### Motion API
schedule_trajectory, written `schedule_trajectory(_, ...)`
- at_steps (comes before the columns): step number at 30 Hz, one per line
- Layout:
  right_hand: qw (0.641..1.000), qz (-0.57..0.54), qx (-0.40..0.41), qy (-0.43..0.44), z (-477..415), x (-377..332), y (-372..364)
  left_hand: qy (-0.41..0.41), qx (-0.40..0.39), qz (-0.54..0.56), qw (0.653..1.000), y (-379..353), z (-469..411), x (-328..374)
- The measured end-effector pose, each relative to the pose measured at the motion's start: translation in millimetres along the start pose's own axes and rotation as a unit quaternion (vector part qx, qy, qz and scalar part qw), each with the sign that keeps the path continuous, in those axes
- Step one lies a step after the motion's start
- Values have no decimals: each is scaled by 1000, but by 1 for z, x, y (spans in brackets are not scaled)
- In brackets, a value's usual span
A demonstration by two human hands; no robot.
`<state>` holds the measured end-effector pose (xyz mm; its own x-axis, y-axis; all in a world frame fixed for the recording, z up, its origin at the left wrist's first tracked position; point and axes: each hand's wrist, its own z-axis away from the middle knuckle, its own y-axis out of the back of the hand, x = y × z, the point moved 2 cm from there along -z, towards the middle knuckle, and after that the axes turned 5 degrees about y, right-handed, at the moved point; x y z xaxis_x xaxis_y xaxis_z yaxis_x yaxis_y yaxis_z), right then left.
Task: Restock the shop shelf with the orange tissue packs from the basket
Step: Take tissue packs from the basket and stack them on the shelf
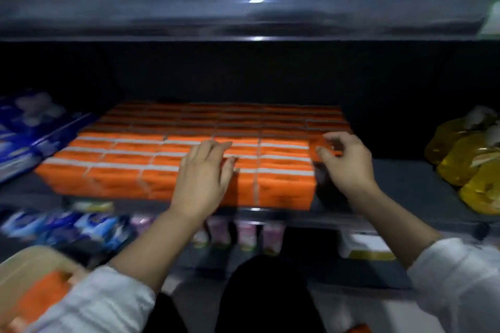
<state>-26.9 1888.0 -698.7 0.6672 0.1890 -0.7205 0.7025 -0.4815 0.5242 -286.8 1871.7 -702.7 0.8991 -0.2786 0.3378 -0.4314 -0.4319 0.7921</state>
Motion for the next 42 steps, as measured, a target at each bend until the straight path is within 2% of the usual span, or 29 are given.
schedule_trajectory(3, 994, -51, -72, 57, 28, -58, -31, 84, 2, -57, 995, 39, 47, -74)
schedule_trajectory(6, 976, -83, -167, 109, 64, -115, -78, 188, -32, -113, 975, 74, 112, -160)
schedule_trajectory(11, 937, -120, -289, 158, 133, -192, -177, 350, -150, -174, 908, 132, 226, -264)
schedule_trajectory(15, 906, -138, -364, 167, 188, -245, -254, 416, -207, -206, 861, 164, 291, -303)
schedule_trajectory(20, 884, -138, -415, 164, 244, -278, -324, 508, -237, -151, 814, 156, 336, -337)
schedule_trajectory(25, 871, -72, -467, 135, 275, -248, -369, 570, -238, -33, 785, 104, 358, -369)
schedule_trajectory(29, 866, -14, -489, 98, 270, -223, -382, 599, -257, 4, 758, 59, 357, -379)
schedule_trajectory(35, 868, -25, -493, 54, 263, -219, -395, 684, -276, 100, 667, 13, 359, -393)
schedule_trajectory(38, 863, -27, -503, 34, 264, -220, -400, 717, -207, 154, 648, 7, 362, -397)
schedule_trajectory(42, 857, -15, -515, 9, 266, -220, -401, 710, -142, 214, 656, 16, 357, -397)
